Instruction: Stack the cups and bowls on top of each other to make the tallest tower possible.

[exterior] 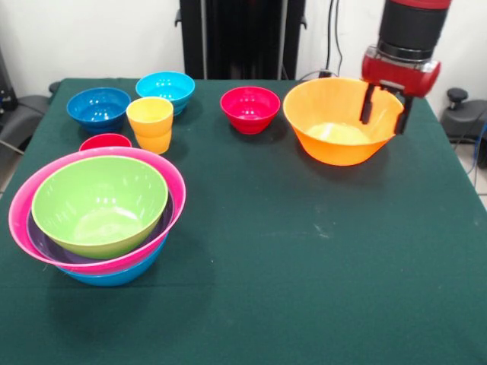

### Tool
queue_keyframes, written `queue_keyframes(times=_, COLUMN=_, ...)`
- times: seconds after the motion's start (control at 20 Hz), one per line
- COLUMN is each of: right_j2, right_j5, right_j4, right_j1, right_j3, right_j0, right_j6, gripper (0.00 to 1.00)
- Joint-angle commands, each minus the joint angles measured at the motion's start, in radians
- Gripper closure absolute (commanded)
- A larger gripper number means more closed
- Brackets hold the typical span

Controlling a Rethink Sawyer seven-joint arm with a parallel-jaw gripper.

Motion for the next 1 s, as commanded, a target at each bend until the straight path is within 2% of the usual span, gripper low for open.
queue_keyframes(times=0.05, right_j2=0.089, right_j5=-0.053, right_j4=0.05, right_j1=0.073, right_j3=0.044, right_j0=0.034, right_j6=0.213, gripper=0.0)
queue_keyframes(times=0.55, right_j2=0.12, right_j5=-0.185, right_j4=0.055, right_j1=0.156, right_j3=0.056, right_j0=0.071, right_j6=0.236, gripper=0.0)
queue_keyframes(times=0.85, right_j2=0.098, right_j5=-0.204, right_j4=0.087, right_j1=0.181, right_j3=0.05, right_j0=0.113, right_j6=0.244, gripper=0.0)
queue_keyframes(times=0.9, right_j2=0.105, right_j5=-0.209, right_j4=0.096, right_j1=0.178, right_j3=0.056, right_j0=0.111, right_j6=0.238, gripper=1.0)
queue_keyframes(times=1.0, right_j2=0.086, right_j5=-0.192, right_j4=0.111, right_j1=0.18, right_j3=0.048, right_j0=0.131, right_j6=0.239, gripper=1.0)
